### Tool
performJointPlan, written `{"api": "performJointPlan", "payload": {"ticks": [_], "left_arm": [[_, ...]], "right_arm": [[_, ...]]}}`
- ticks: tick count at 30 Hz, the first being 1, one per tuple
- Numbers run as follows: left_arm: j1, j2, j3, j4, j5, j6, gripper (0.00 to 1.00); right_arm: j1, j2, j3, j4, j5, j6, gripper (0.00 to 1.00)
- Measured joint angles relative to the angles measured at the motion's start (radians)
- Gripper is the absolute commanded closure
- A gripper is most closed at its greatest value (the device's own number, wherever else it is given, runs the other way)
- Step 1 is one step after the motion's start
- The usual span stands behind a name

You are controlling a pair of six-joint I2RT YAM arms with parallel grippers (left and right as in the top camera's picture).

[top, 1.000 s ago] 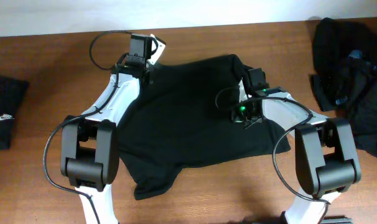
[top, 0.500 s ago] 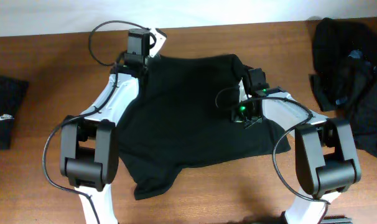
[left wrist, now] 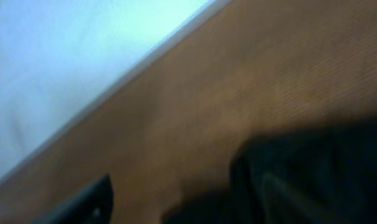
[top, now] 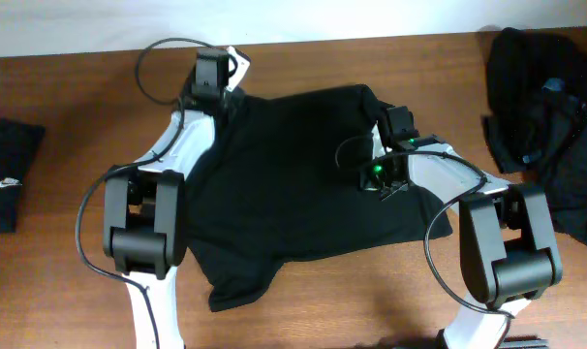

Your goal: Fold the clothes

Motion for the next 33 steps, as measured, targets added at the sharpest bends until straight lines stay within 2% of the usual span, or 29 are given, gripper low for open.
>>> {"api": "performJointPlan", "payload": {"ticks": [1,6,9,10,11,14,23,33], "left_arm": [[-0.001,0.002,0.051,-0.102,-0.011,0.0,0.01],[0.0,0.003,0.336,-0.617,-0.011,-0.055,0.01],[0.01,0.001,0.443,-0.82,0.031,-0.109,0.05],[0.014,-0.001,0.455,-0.843,0.047,-0.12,0.1],[0.02,-0.002,0.465,-0.873,0.064,-0.132,0.21],[0.044,0.004,0.468,-0.944,0.108,-0.151,0.31],[0.109,0.088,0.468,-0.961,0.187,-0.166,0.33],[0.102,0.107,0.468,-0.943,0.22,-0.146,0.39]], "right_arm": [[0.0,0.0,0.0,0.001,0.0,0.0,0.96],[0.0,0.003,0.0,0.014,-0.001,0.0,0.96],[0.0,0.003,0.001,0.014,-0.001,0.0,0.96],[0.0,0.003,0.001,0.014,0.0,0.0,0.96],[0.0,0.003,0.001,0.014,-0.001,0.0,0.96],[0.0,0.003,0.001,0.015,0.0,0.0,0.96],[0.0,0.006,0.001,0.032,-0.004,0.0,0.96],[0.0,0.008,0.002,0.036,-0.005,0.0,0.96]]}}
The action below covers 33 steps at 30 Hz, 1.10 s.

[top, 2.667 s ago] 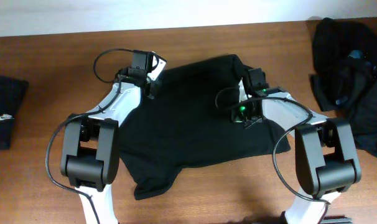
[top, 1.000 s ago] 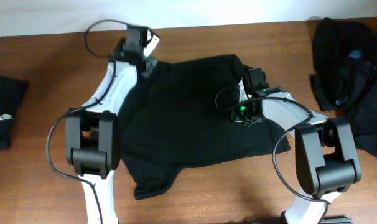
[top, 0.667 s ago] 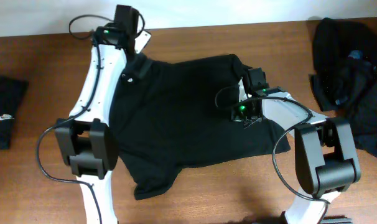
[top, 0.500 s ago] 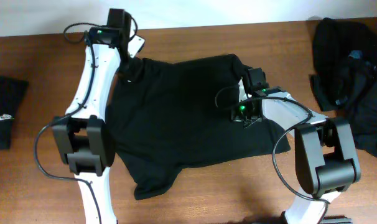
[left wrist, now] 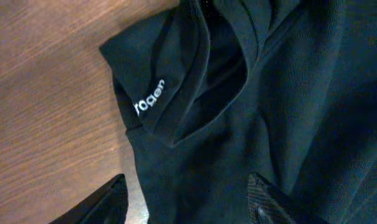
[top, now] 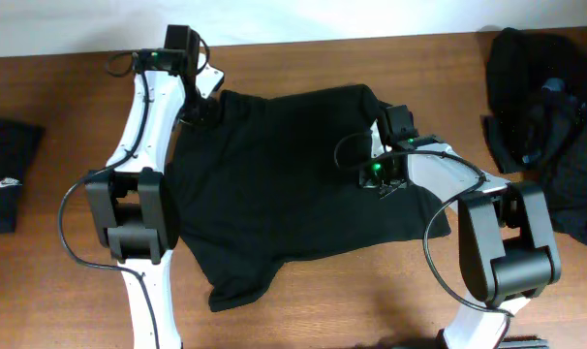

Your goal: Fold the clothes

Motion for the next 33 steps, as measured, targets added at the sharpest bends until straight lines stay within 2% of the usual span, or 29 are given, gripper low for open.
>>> {"api": "performJointPlan", "payload": {"ticks": [14,21,28,31,33], "left_arm": [[0.0,0.097,0.0,0.098,-0.01,0.0,0.39],[0.0,0.097,0.0,0.138,-0.069,0.016,0.5],[0.0,0.097,0.0,0.141,-0.088,0.035,0.51],[0.0,0.097,0.0,0.141,-0.089,0.039,0.59],[0.0,0.097,0.0,0.142,-0.092,0.049,0.6]], "right_arm": [[0.0,0.002,0.003,-0.006,0.0,0.0,0.96],[0.0,0.002,0.003,-0.008,0.0,-0.001,0.95],[0.0,0.002,0.003,-0.008,0.0,0.0,0.95],[0.0,0.002,0.003,-0.008,0.0,0.0,0.95],[0.0,0.002,0.003,-0.008,0.0,0.0,0.95]]}}
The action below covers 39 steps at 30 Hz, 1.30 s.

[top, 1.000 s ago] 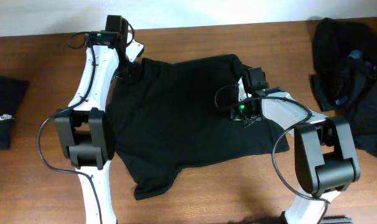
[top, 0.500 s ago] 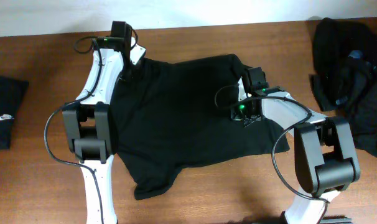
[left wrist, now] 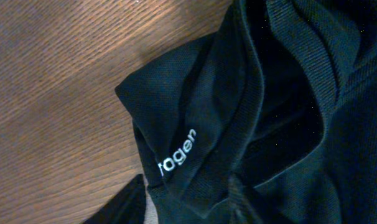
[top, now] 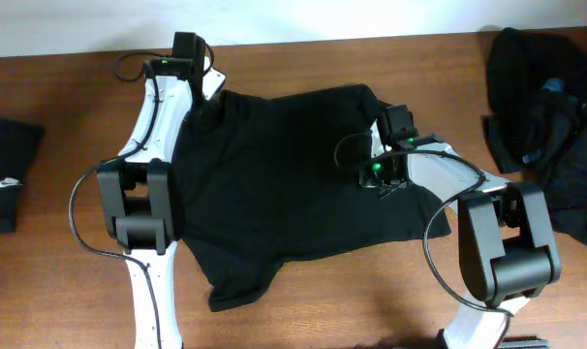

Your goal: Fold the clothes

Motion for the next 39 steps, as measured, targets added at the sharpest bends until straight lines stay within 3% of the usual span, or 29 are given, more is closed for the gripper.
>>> {"api": "performJointPlan", "payload": {"ticks": [3,19,24,39], "left_arm": [[0.0,0.003,0.0,0.0,-0.001,0.009,0.61],[0.0,0.026,0.0,0.019,-0.042,0.037,0.83],[0.0,0.026,0.0,0.051,-0.045,0.042,0.99],[-0.002,0.026,0.0,0.245,-0.124,0.09,0.98]], "right_arm": [[0.0,0.0,0.0,0.0,0.0,0.0,0.95],[0.0,0.0,0.0,0.0,0.0,0.0,0.95],[0.0,0.0,0.0,0.0,0.0,0.0,0.95],[0.0,0.0,0.0,0.0,0.001,0.0,0.95]]}}
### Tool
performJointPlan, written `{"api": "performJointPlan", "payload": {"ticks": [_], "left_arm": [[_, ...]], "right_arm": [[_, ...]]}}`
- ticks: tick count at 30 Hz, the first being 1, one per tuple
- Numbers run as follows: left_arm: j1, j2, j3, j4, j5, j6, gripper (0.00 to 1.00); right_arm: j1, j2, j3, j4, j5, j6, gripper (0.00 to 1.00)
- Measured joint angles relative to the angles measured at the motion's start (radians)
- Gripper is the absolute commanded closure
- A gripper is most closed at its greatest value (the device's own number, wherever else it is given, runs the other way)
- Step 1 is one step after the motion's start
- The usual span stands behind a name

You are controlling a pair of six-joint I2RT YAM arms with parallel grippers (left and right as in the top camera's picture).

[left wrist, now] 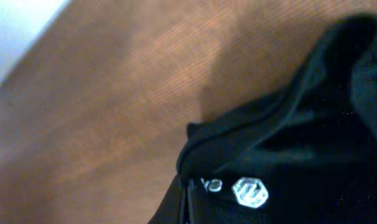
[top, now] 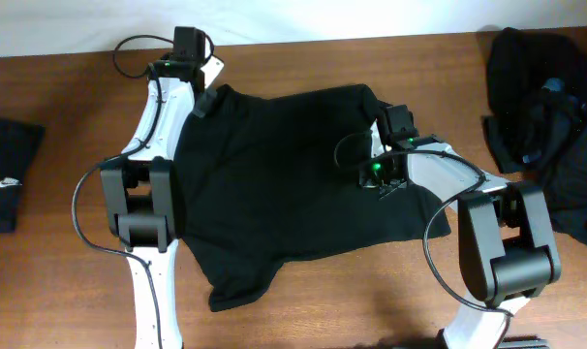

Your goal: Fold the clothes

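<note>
A black T-shirt point(top: 293, 184) lies spread on the brown table point(top: 71, 291), one sleeve pointing to the front left. My left gripper point(top: 200, 100) is at the shirt's far-left corner. In the left wrist view, black cloth point(left wrist: 313, 124) with a white printed logo point(left wrist: 249, 191) is bunched right at my left gripper point(left wrist: 195, 208), which looks shut on it. My right gripper point(top: 388, 116) rests on the shirt's far-right part. Its fingers are lost against the dark cloth.
A heap of black clothes point(top: 545, 116) fills the far-right corner. A folded black garment with a small white logo point(top: 5, 179) lies at the left edge. The table's far edge meets a white wall point(top: 293, 19) just behind the left gripper.
The left gripper's fingers were open around the lettered sleeve edge. Now they are shut on the cloth, and the wrist view has tilted up towards the table's far edge. The right arm has not moved.
First the left gripper was at the shirt's far-left corner, its camera facing the table edge. Then it was open above the lettered sleeve fold, then lower around it. Now it holds that cloth. The right arm stayed on the shirt's far right throughout.
</note>
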Motion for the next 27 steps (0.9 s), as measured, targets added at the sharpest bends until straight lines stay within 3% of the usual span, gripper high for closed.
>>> {"api": "performJointPlan", "payload": {"ticks": [3,7,10,14,17,20,25,27], "left_arm": [[-0.003,0.0,0.0,0.047,-0.004,0.002,0.98],[-0.003,0.0,0.0,0.106,-0.007,0.008,0.87],[-0.004,0.0,0.0,0.154,-0.009,0.016,0.55],[-0.004,0.0,0.0,0.224,-0.011,0.012,0.36],[-0.004,0.0,0.001,0.246,-0.011,-0.009,0.36],[-0.004,0.003,0.034,0.145,-0.011,-0.057,0.38],[-0.01,0.011,0.191,-0.213,-0.001,-0.193,0.52],[-0.016,0.011,0.272,-0.373,0.029,-0.253,0.67]], "right_arm": [[0.0,0.0,0.0,0.0,0.0,0.0,0.95],[0.0,0.0,0.0,0.0,0.0,0.0,0.95],[0.0,0.0,0.0,0.0,0.0,0.0,0.95],[0.0,0.0,0.0,0.0,0.0,0.0,0.95],[0.0,0.0,0.0,0.0,0.0,0.0,0.95],[0.0,0.0,0.0,0.0,0.0,0.0,0.95],[0.0,0.0,0.0,0.001,0.0,0.0,0.95],[0.0,0.0,0.0,0.001,0.0,0.0,0.95]]}}
